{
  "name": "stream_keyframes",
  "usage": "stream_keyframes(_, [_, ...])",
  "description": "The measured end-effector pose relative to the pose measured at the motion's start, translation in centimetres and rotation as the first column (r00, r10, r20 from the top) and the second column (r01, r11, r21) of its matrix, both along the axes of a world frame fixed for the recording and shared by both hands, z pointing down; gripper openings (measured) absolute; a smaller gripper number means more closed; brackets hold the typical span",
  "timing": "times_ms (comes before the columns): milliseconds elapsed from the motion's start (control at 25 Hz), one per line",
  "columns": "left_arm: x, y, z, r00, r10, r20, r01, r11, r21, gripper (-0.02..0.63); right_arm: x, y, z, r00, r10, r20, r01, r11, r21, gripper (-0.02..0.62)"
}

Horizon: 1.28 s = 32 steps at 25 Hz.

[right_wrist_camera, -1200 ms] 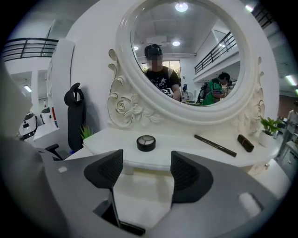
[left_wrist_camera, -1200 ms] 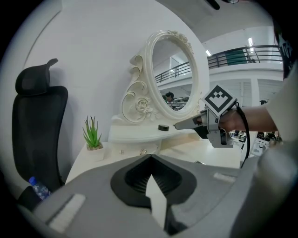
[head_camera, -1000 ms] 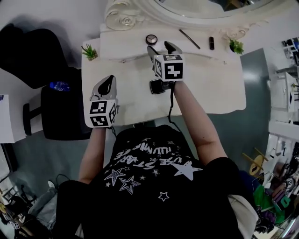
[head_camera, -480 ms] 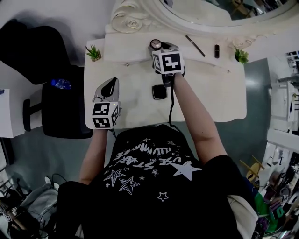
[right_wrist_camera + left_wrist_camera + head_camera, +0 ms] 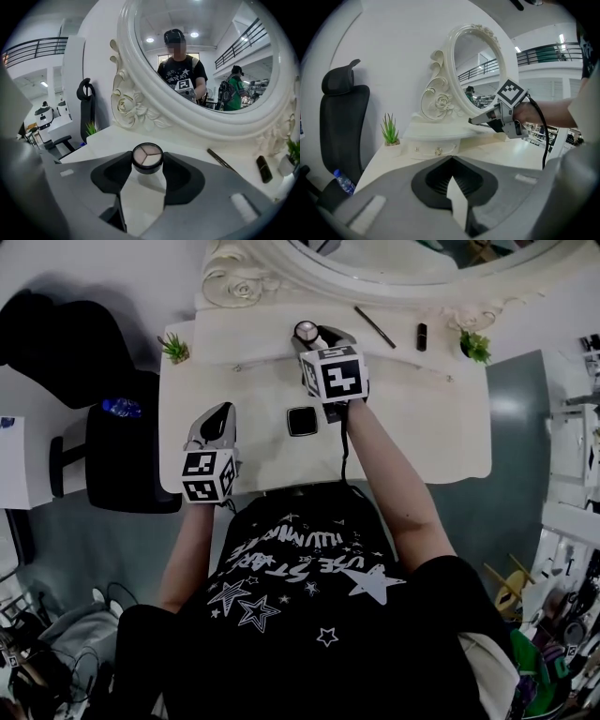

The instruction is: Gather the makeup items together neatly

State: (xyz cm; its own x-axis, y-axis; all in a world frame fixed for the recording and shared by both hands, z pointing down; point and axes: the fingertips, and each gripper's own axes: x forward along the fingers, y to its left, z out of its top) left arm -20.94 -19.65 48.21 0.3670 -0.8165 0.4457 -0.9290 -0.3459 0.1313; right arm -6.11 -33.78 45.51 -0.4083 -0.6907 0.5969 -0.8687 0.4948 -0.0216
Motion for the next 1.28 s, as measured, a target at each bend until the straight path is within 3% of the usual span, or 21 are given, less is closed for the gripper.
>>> stream_keyframes(280, [4.0,1.3,0.1,1.0,0.009,0.008,-0.009,1.0,-0.022,0.0,4.6,3.5,0.3,1.0,-0.027,0.01,0.027,1.0,-0.001,0.239])
stream_keyframes(600, [7.2,2.9,1.5,0.999,0.044,0.01,-0.043,0.997,-0.057,0.0,8.0,8.3,4.1,0.998,-0.059,0.014,0.059,0.996,-0.063,0.239])
stream_keyframes(1280, [9.3,4.0,3.6,0.999,0.04,0.015,-0.038,0.994,-0.1,0.0,8.2,14.7,10.2,0.977,-0.208,-0.055,0.199,0.97,-0.141,0.239])
